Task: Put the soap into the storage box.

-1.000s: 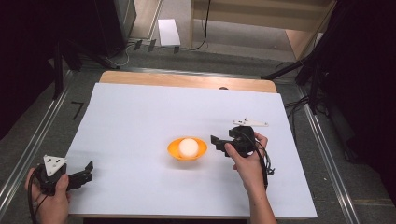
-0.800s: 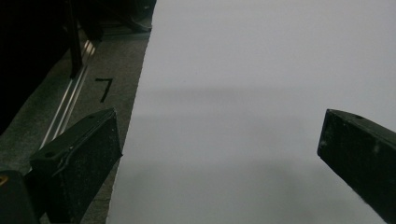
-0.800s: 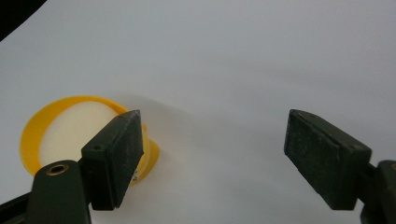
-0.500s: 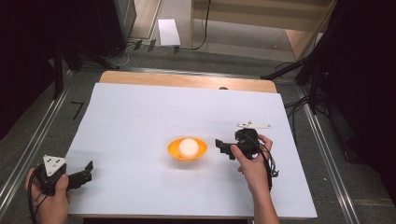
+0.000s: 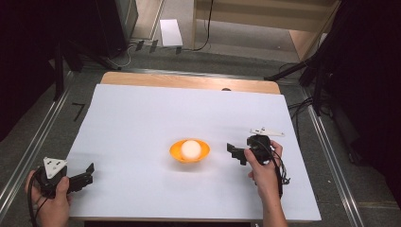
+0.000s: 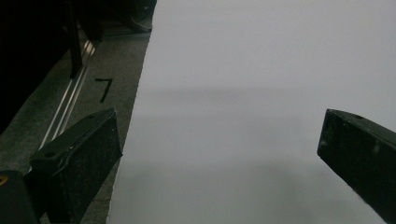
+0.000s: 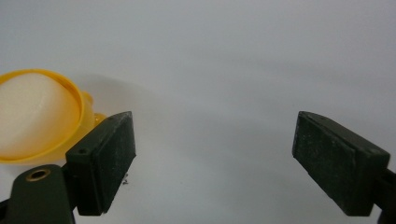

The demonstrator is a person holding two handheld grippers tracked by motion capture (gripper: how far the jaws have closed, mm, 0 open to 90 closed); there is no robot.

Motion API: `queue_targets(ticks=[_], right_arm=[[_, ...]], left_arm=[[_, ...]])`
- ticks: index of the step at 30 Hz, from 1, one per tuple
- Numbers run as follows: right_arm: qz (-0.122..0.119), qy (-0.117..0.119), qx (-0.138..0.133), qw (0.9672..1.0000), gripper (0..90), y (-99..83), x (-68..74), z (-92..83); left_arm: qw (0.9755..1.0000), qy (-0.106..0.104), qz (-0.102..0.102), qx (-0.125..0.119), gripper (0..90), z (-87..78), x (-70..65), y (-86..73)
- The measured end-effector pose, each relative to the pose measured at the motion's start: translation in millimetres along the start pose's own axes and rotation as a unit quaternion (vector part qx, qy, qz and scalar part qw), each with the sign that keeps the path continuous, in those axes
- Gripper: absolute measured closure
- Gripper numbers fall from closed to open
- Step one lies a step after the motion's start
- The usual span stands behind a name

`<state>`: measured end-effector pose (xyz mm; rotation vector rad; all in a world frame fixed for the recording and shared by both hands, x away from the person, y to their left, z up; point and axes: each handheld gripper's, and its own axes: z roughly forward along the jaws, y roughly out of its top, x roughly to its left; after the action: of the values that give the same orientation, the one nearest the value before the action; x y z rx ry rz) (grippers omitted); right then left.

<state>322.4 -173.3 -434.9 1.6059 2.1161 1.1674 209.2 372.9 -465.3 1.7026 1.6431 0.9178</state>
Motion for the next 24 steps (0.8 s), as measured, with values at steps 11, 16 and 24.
queue_targets(ticks=[11, 16, 24], right_arm=[[0.017, -0.018, -0.006, 0.9997, 13.7, -15.2, -21.3, -4.5], [0.021, -0.026, -0.010, 0.9994, 13.7, -21.7, -31.1, -9.0], [0.042, -0.038, -0.014, 0.9983, 13.9, -36.5, -50.3, -12.9]], left_arm=[[1.0000, 0.001, -0.001, 0.001, 0.2, 0.0, 0.1, 0.0], [1.0000, 0.000, 0.000, 0.000, 0.2, -0.2, 0.1, 0.0], [1.0000, 0.001, 0.001, 0.002, 0.2, 0.1, -0.1, 0.1]])
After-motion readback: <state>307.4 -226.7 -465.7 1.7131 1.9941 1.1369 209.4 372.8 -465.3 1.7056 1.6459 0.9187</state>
